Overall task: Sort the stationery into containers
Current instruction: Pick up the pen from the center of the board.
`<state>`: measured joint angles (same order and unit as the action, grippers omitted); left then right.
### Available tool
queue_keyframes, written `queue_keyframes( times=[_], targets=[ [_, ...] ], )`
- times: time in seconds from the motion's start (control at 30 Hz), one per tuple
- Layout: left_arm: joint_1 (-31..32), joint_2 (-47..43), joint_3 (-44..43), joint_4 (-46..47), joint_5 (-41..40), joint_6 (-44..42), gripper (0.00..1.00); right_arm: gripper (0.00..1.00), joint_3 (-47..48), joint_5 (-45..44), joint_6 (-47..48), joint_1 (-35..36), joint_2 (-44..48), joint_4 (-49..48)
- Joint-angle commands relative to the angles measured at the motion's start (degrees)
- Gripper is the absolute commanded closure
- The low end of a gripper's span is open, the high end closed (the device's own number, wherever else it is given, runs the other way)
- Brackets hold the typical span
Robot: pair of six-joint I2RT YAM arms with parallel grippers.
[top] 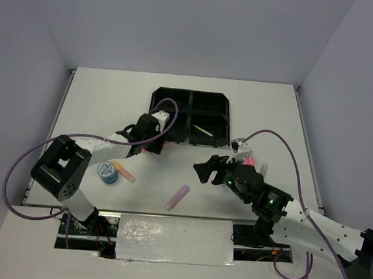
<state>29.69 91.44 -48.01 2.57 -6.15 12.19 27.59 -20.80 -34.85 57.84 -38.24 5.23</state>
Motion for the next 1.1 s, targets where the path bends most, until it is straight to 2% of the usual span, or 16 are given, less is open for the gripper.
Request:
queue_keyframes(
  times=[0.0, 0.47, 0.63, 0.73, 0.9, 1.07],
  targets=[
    [-0.6, 1.1, -0.3, 2.4, 0.7, -0.3, 0.37, 0.16, 1.8, 0.4, 0.8, -0.5, -0.2, -1.6],
    [-0.9, 4.1, -1.6, 0.1, 0.3, 1.4, 0.38, 0.16, 1.1, 0.8, 0.2, -0.5, 2.9, -0.7],
    [-0.9, 4.5, -1.2, 0.5, 1.8, 2.4, 0.43, 0.16, 0.1, 0.4, 0.1, -0.5, 3.1, -1.2],
    [-0.9, 3.6, 0.1, 1.3, 2.9, 3.2, 0.49, 0.16, 0.0, 0.6, -0.1, -0.5, 2.6, -1.4],
    [-0.6, 3.9, 0.7, -0.1, 4.5, 4.2, 0.74, 0.16, 0.0, 0.1, -0.1, -0.5, 2.8, -1.7],
    [1.2, 3.3, 1.3, -0.8, 5.5, 5.3, 0.89, 0.16, 0.1, -0.1, -0.2, -0.5, 3.2, -1.8]
  ],
)
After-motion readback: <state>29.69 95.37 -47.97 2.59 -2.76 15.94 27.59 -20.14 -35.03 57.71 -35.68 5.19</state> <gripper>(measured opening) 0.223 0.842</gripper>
